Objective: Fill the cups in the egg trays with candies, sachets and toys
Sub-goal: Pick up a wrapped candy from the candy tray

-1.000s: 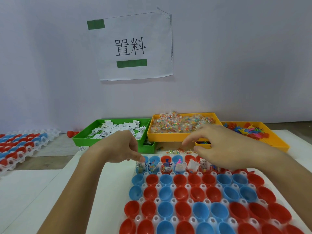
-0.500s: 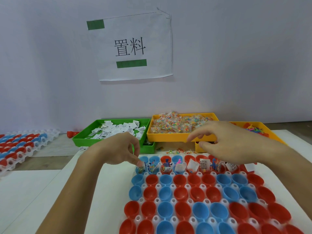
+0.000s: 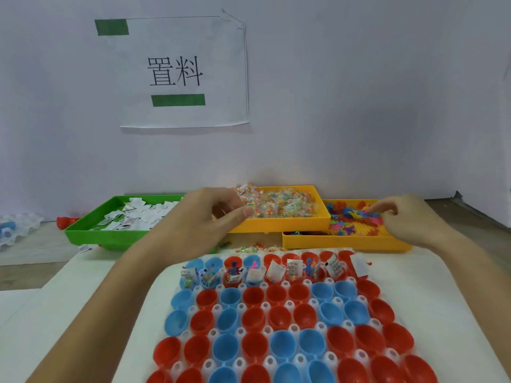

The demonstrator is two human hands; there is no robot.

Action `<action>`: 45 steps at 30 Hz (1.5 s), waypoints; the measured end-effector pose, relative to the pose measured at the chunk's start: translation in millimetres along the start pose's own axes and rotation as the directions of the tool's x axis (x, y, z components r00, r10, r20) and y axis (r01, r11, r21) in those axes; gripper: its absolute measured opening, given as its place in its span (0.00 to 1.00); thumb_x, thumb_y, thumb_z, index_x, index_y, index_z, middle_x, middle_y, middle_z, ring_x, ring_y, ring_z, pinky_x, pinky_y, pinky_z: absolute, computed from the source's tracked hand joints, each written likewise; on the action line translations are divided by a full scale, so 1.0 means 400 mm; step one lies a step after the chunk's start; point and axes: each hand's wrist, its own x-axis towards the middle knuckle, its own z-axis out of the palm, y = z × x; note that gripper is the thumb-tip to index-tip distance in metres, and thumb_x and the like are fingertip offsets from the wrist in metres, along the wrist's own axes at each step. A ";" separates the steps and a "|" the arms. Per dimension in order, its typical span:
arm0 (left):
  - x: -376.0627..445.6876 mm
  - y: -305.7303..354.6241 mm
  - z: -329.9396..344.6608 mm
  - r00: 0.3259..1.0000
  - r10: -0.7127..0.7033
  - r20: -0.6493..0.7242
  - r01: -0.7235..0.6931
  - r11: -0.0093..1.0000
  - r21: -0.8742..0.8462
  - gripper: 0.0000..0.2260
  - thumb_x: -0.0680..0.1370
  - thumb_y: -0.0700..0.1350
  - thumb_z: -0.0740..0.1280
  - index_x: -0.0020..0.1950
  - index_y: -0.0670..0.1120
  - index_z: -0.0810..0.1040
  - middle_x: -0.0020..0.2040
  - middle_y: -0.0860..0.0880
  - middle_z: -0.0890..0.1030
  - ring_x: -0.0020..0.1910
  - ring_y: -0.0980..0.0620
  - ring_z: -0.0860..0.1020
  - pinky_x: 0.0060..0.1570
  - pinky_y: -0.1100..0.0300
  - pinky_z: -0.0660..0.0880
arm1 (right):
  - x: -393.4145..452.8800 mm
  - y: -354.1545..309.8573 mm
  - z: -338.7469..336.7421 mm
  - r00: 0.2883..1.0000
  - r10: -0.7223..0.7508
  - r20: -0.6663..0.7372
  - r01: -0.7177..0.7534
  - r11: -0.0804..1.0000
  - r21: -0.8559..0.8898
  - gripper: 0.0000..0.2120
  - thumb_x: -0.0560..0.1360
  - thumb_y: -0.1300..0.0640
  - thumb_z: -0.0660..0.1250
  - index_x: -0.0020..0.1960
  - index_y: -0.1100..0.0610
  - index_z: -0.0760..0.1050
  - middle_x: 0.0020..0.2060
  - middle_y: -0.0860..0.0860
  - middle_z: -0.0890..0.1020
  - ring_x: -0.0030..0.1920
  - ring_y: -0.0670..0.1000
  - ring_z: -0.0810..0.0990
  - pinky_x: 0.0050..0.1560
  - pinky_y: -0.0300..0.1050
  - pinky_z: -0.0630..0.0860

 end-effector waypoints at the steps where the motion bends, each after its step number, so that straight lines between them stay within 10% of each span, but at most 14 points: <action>1: 0.004 0.013 0.012 0.999 0.030 0.028 -0.030 0.999 -0.016 0.11 0.79 0.55 0.65 0.40 0.51 0.79 0.36 0.52 0.80 0.38 0.54 0.77 0.40 0.61 0.75 | -0.002 0.004 0.008 1.000 -0.002 0.019 0.002 0.999 -0.033 0.15 0.79 0.64 0.60 0.56 0.53 0.82 0.58 0.52 0.81 0.41 0.47 0.76 0.41 0.38 0.69; 5: 0.009 0.045 0.030 0.990 0.099 0.100 -0.094 0.994 -0.059 0.11 0.79 0.53 0.65 0.40 0.50 0.80 0.37 0.50 0.80 0.39 0.52 0.77 0.42 0.61 0.74 | -0.007 0.006 0.060 0.983 0.007 0.181 0.028 0.982 -0.188 0.14 0.82 0.50 0.57 0.44 0.44 0.80 0.46 0.42 0.78 0.51 0.51 0.75 0.58 0.50 0.70; 11: 0.010 0.044 0.019 0.993 0.080 0.085 -0.076 0.996 -0.051 0.12 0.78 0.56 0.65 0.40 0.51 0.80 0.38 0.50 0.81 0.40 0.52 0.78 0.42 0.59 0.74 | 0.007 -0.005 0.093 0.992 -0.009 0.124 0.027 0.989 -0.144 0.22 0.81 0.58 0.60 0.28 0.56 0.67 0.25 0.51 0.68 0.27 0.47 0.66 0.30 0.40 0.64; 16: 0.008 0.050 0.015 0.993 0.086 0.082 -0.082 0.995 -0.050 0.12 0.78 0.56 0.65 0.40 0.51 0.80 0.38 0.51 0.81 0.39 0.53 0.78 0.41 0.61 0.74 | 0.013 -0.010 0.097 0.998 -0.015 0.058 0.023 0.990 -0.142 0.12 0.80 0.62 0.64 0.44 0.62 0.84 0.42 0.57 0.85 0.34 0.47 0.77 0.36 0.44 0.76; 23: 0.006 0.055 0.014 0.991 0.077 0.107 -0.073 0.997 -0.040 0.11 0.79 0.55 0.65 0.38 0.54 0.78 0.35 0.55 0.79 0.38 0.56 0.77 0.39 0.66 0.73 | 0.003 -0.023 0.083 0.991 0.011 -0.131 -0.012 1.000 -0.005 0.10 0.78 0.65 0.69 0.57 0.59 0.83 0.59 0.56 0.82 0.58 0.54 0.80 0.61 0.51 0.77; 30: 0.006 0.063 0.022 0.991 0.097 0.089 -0.094 0.995 -0.027 0.11 0.79 0.53 0.66 0.37 0.56 0.77 0.34 0.58 0.78 0.36 0.57 0.76 0.39 0.64 0.74 | -0.005 -0.038 0.047 0.966 -0.041 -0.255 0.102 0.967 0.231 0.05 0.77 0.64 0.70 0.52 0.59 0.83 0.47 0.56 0.85 0.41 0.47 0.82 0.44 0.40 0.77; 45: -0.058 0.200 0.079 0.987 0.134 -0.089 -0.144 0.983 -0.117 0.04 0.77 0.50 0.67 0.45 0.55 0.82 0.41 0.61 0.83 0.44 0.61 0.81 0.41 0.65 0.78 | -0.178 -0.090 -0.058 0.962 -0.126 -0.242 0.231 0.849 0.476 0.08 0.78 0.62 0.69 0.48 0.49 0.83 0.43 0.42 0.84 0.43 0.38 0.82 0.37 0.28 0.75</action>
